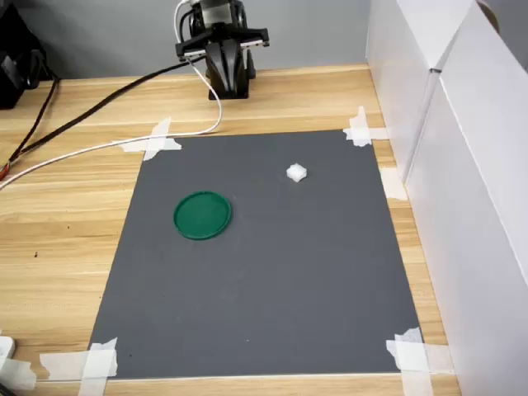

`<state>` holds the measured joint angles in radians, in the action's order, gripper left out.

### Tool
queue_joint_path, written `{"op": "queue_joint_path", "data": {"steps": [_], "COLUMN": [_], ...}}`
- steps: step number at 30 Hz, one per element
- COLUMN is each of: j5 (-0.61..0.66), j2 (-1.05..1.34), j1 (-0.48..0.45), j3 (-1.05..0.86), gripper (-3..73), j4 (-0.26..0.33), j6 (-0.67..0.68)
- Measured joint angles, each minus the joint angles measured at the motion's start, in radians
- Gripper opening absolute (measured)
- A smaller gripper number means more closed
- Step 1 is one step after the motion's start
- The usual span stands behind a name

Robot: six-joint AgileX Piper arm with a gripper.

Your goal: Grasp a white terminal and put it in the green lid.

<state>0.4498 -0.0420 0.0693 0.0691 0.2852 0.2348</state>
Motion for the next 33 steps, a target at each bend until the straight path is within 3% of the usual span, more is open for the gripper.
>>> {"op": "queue_joint_path", "data": {"steps": [19, 33], "j5": [0.01, 0.072], "j2": [-0.01, -0.274], "j1": [0.0, 0.0], "j3": [0.011, 0.231], "gripper": [-1.7, -1.7], "j4": [0.0, -0.003], "j6": [0.0, 0.0]}}
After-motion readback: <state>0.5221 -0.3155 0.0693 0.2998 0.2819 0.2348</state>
